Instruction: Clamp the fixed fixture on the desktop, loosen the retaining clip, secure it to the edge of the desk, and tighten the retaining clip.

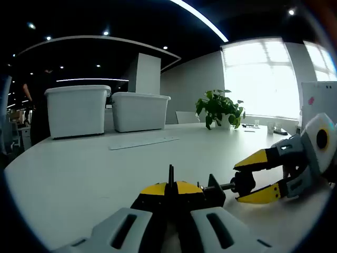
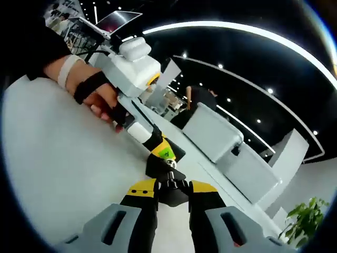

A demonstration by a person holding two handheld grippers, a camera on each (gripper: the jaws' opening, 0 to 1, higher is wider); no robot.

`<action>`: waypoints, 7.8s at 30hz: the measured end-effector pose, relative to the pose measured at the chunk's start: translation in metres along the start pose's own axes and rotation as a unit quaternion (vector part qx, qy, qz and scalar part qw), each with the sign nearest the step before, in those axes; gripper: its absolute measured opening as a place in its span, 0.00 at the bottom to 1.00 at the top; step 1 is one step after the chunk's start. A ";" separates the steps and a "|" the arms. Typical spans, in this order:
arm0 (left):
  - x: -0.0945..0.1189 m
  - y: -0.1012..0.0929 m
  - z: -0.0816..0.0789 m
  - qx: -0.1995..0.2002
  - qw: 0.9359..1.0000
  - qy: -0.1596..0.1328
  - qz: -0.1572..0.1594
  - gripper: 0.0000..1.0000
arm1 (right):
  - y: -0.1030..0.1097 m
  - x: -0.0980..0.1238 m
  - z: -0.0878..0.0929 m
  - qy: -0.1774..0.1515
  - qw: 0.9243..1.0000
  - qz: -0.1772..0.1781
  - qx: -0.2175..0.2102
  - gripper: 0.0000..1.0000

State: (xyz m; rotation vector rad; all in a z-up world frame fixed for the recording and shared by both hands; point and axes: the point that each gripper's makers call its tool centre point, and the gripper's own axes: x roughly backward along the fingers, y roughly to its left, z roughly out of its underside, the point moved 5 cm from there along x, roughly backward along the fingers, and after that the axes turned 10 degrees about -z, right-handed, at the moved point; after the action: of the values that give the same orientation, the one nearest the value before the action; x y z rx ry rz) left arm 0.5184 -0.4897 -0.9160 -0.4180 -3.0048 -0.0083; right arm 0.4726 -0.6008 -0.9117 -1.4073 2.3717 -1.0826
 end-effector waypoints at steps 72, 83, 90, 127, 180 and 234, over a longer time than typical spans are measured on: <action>-0.001 0.000 0.000 -0.008 1.000 -0.002 -0.006 0.04 | -0.027 -0.009 0.035 -0.047 0.766 -0.067 -0.637 0.26; -0.001 0.000 0.000 -0.014 1.000 -0.002 -0.010 0.04 | -0.025 -0.009 0.027 -0.043 0.850 -0.055 -0.522 0.24; -0.002 0.001 0.000 -0.011 1.000 0.003 -0.011 0.04 | -0.014 -0.008 0.011 -0.035 0.949 -0.036 -0.312 0.23; -0.002 0.004 0.000 -0.025 0.999 0.005 -0.023 0.04 | -0.029 0.007 0.027 -0.060 0.861 -0.028 -0.505 0.47; 0.003 -0.001 0.002 -0.028 0.999 0.006 -0.028 0.04 | -0.042 -0.002 0.046 -0.051 0.776 -0.036 -0.628 0.22; -0.002 0.005 0.003 -0.029 0.999 0.006 -0.031 0.04 | -0.049 -0.001 0.015 -0.050 0.917 -0.017 -0.395 0.40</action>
State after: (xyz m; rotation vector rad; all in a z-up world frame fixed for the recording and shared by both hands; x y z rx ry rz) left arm 0.5211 -0.4856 -0.9195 -0.3288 -3.0102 -0.1015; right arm 0.5145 -0.6216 -0.8903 -1.6481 2.8399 0.0108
